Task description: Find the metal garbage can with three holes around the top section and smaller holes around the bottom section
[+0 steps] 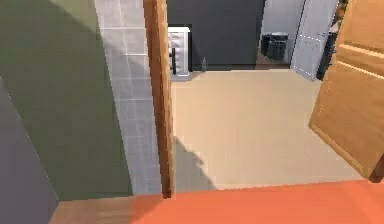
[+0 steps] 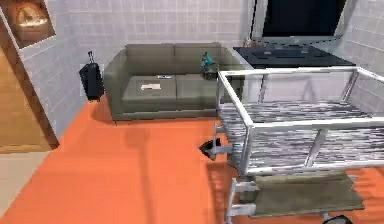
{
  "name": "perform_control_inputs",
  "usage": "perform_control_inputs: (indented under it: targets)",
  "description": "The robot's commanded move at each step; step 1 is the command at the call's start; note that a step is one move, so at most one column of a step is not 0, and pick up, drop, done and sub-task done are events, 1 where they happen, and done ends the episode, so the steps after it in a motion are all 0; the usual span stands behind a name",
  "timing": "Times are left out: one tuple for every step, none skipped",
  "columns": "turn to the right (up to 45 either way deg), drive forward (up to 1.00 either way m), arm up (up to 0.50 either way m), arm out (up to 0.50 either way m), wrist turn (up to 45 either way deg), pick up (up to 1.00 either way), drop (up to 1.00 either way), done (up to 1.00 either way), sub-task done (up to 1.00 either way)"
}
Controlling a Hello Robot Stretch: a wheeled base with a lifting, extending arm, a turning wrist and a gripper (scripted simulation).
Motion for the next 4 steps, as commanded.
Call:
perform_control_inputs:
  targets:
    - [30.0,0.00,0.00,0.00,0.0,0.00,0.00,0.00,0.00]
    - [0.0,1.00,0.00,0.00,0.0,0.00,0.00,0.00,0.00]
    - [0.0,0.20,0.00,0.00,0.0,0.00,0.00,0.00,0.00]
    - [-15.0,0.00,0.00,0.00,0.0,0.00,0.00,0.00,0.00]
